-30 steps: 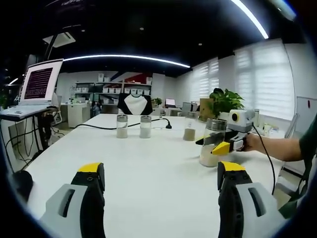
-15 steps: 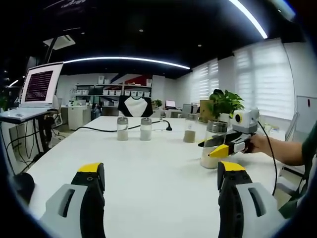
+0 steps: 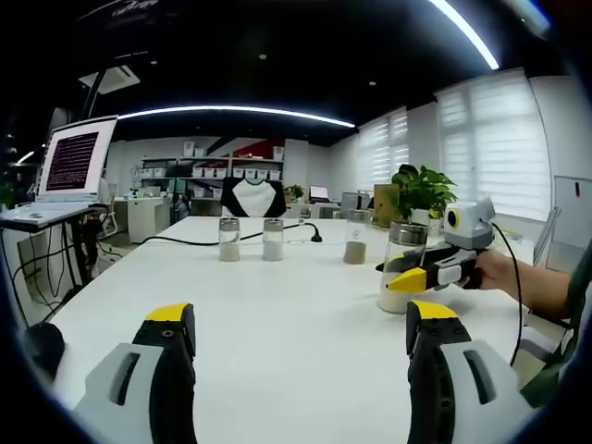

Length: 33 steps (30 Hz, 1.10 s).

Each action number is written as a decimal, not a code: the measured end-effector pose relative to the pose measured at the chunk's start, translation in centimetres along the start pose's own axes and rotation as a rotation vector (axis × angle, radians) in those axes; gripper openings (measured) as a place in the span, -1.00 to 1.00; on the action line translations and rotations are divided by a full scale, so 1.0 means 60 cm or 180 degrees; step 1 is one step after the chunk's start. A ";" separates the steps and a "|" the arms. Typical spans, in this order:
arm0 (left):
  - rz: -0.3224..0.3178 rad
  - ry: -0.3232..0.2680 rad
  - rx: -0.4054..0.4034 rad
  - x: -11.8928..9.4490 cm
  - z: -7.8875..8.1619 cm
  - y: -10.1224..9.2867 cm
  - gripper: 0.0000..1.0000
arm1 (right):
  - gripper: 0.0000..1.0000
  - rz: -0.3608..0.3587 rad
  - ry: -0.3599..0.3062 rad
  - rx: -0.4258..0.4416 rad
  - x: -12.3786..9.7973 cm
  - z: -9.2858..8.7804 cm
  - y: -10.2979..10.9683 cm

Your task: Rotate the seasoning bottle until the label or dispensing opening points toward the visible target arrow and the bottle remains upright within the marked orientation range

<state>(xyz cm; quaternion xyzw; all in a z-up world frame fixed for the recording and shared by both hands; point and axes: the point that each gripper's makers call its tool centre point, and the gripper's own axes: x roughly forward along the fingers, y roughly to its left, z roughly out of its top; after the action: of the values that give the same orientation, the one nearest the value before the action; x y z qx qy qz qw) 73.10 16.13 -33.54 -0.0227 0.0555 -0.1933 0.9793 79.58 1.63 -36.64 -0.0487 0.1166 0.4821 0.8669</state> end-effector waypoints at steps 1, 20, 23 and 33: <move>-0.0001 0.0000 0.0010 0.000 0.000 0.000 0.99 | -0.14 -0.0026 0.0002 0.0002 0.000 0.000 0.000; -0.0014 0.0058 0.0041 0.003 -0.007 -0.005 0.99 | -0.14 -0.0629 -0.0094 0.0071 -0.002 0.000 -0.010; -0.0016 0.0057 0.0036 0.003 -0.007 -0.004 0.99 | -0.15 -0.0716 -0.0114 0.0094 -0.003 0.000 -0.012; -0.0036 0.0084 -0.0001 0.006 -0.014 -0.008 0.99 | -0.15 -0.1136 -0.0097 0.0172 -0.005 -0.002 -0.014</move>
<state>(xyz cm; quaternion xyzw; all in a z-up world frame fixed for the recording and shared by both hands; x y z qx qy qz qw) 73.18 15.53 -34.36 -0.0206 0.0683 -0.1991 0.9774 80.11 0.91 -36.68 -0.0380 0.1058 0.3179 0.9414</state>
